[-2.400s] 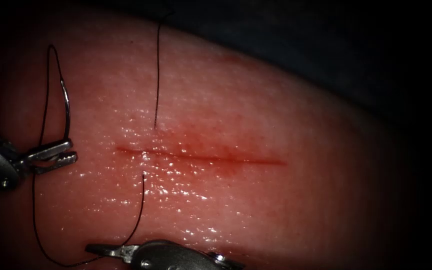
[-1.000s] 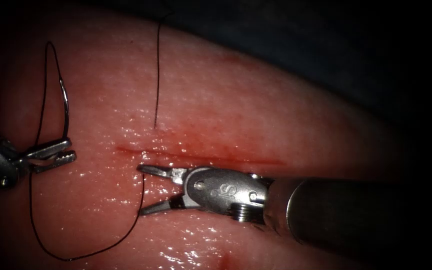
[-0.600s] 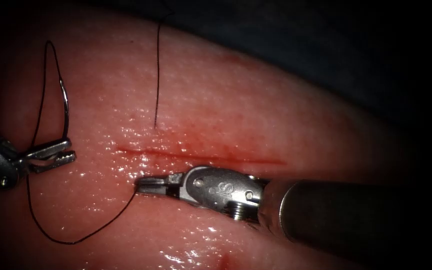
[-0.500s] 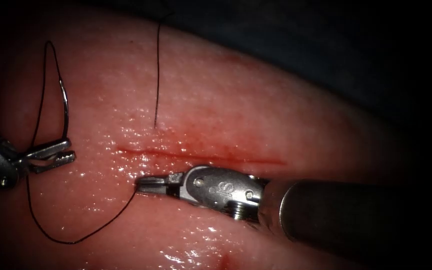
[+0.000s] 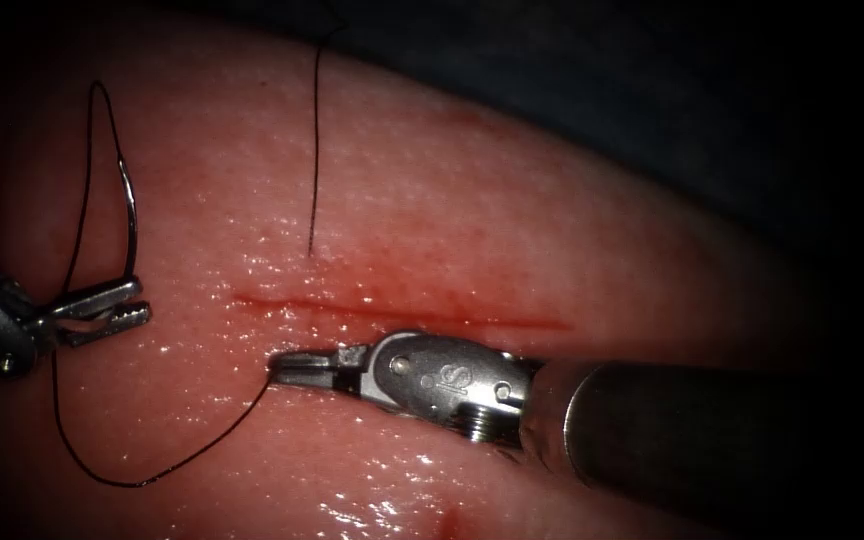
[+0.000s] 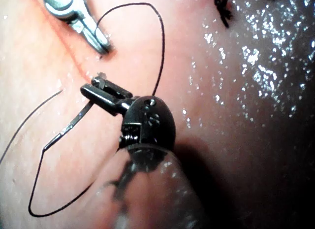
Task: Wound Closure
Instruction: Use the right needle driver to pull the suture through the skin.
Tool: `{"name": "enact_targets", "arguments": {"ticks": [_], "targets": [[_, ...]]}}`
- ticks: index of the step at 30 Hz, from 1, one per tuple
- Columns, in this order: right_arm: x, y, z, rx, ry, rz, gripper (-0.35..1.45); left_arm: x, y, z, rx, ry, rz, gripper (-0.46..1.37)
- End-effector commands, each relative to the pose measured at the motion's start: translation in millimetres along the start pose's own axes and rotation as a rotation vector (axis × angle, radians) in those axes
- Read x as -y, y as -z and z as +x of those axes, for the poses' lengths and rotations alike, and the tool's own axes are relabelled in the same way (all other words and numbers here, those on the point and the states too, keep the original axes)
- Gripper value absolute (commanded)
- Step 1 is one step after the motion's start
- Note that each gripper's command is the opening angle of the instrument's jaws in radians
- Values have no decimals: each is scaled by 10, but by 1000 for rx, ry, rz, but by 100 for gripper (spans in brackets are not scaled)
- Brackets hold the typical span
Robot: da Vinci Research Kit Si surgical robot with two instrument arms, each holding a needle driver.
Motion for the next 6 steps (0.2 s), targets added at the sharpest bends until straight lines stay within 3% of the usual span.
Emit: {"name": "enact_targets", "arguments": {"ticks": [1, 6], "targets": [[0, 0, 0, 0, 0, -2, -35, 0, 0, 0, 0, 0, -10, -35], [0, 0, 0, 0, 0, -2, -35, 0, 0, 0, 0, 0, -10, -35]]}}
